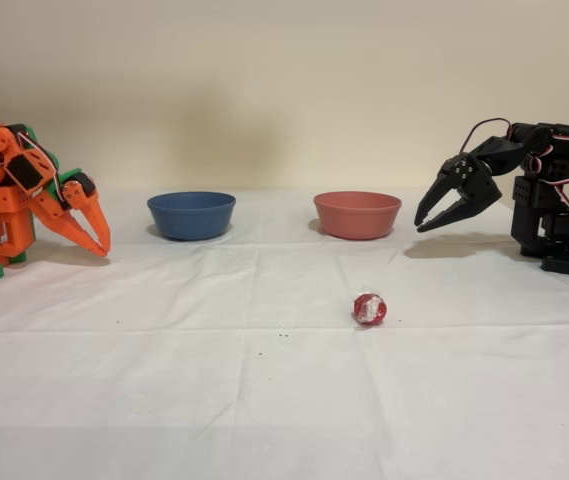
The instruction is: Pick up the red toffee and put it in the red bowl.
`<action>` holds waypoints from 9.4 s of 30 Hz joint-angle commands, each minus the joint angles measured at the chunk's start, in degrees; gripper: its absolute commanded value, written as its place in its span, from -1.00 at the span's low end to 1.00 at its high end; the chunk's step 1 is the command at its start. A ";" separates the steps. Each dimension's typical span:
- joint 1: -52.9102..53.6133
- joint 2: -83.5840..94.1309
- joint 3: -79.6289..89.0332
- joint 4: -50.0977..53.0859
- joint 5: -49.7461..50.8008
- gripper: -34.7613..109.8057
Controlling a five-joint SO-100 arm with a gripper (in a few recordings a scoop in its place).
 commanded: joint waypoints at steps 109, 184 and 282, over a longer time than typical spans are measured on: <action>-31.55 -87.98 -83.50 13.36 -28.83 -0.51; -32.96 -122.78 -106.35 6.24 -11.07 -0.09; -30.06 -127.88 -110.21 5.54 -16.17 -0.16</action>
